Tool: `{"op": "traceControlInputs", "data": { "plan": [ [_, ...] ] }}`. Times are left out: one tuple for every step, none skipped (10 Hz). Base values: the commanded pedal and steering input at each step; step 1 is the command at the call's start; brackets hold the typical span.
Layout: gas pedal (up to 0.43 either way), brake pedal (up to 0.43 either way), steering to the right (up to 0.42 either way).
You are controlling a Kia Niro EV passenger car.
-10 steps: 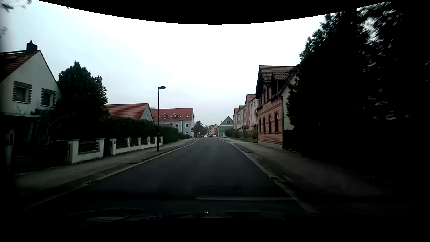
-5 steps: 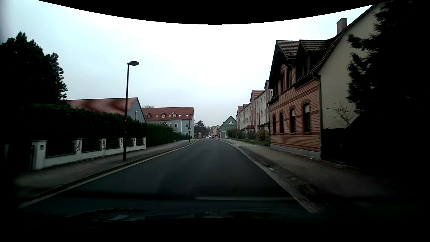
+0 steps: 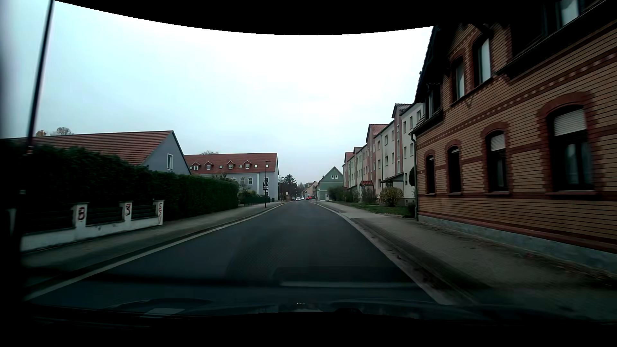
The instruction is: Follow the waypoints while adhering to traffic rules and regulations
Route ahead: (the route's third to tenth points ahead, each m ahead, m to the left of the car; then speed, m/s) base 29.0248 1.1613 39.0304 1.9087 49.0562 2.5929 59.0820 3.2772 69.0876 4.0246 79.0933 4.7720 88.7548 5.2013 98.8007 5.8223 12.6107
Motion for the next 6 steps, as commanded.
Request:
{"op": "traceControlInputs", "data": {
  "plan": [
    [0.138,0.0,-0.006],
    [0.138,0.0,-0.007],
    [0.138,0.0,-0.008],
    [0.138,0.0,-0.009],
    [0.138,0.0,-0.01],
    [0.138,0.0,-0.01]
  ]
}}
